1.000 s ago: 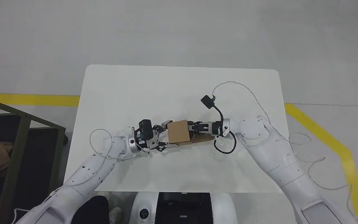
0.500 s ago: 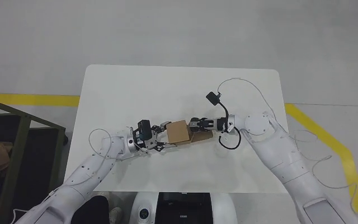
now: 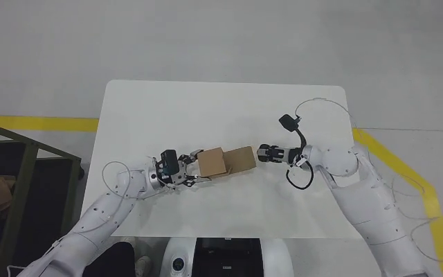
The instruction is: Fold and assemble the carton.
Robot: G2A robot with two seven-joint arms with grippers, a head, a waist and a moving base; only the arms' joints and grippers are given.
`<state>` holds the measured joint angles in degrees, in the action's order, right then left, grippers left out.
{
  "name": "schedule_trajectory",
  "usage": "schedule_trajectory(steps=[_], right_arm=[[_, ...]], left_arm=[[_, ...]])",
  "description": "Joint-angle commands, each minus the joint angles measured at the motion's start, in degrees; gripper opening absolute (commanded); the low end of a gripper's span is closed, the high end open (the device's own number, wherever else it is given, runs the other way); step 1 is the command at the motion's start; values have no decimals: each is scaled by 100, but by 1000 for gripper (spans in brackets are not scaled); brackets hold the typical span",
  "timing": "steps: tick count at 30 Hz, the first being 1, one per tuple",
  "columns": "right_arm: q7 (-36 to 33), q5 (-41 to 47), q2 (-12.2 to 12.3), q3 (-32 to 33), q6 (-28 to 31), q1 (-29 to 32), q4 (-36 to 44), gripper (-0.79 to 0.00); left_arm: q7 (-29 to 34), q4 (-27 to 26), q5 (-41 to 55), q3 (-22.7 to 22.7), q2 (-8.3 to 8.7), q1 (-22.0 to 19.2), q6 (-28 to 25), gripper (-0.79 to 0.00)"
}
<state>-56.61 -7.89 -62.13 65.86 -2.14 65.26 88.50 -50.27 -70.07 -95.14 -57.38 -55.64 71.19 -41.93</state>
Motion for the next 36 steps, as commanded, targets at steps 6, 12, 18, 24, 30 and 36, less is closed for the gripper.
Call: schedule_trajectory(steps=[6, 12, 18, 24, 30, 36], right_arm=[[-295, 297, 49, 90, -40, 324, -15, -785], [84, 824, -56, -209, 505, 310, -433, -785], [225, 907, -112, -388, 785, 152, -590, -785], [76, 809, -94, -392, 640, 83, -341, -785], [-90, 866, -91, -438, 429, 34, -157, -785], [-117, 1125, -159, -673, 492, -95, -339, -785]], left_arm=[[-71, -59, 509, -144, 1, 41, -93, -416], [-68, -155, 846, -35, -52, -29, -436, -416], [-1, -164, 613, 207, -74, -95, -897, -419], [142, -183, 36, 310, -55, -192, -782, -419], [151, -188, -280, 364, -35, -252, -667, -416], [181, -213, -412, 428, -36, -291, -538, -416]])
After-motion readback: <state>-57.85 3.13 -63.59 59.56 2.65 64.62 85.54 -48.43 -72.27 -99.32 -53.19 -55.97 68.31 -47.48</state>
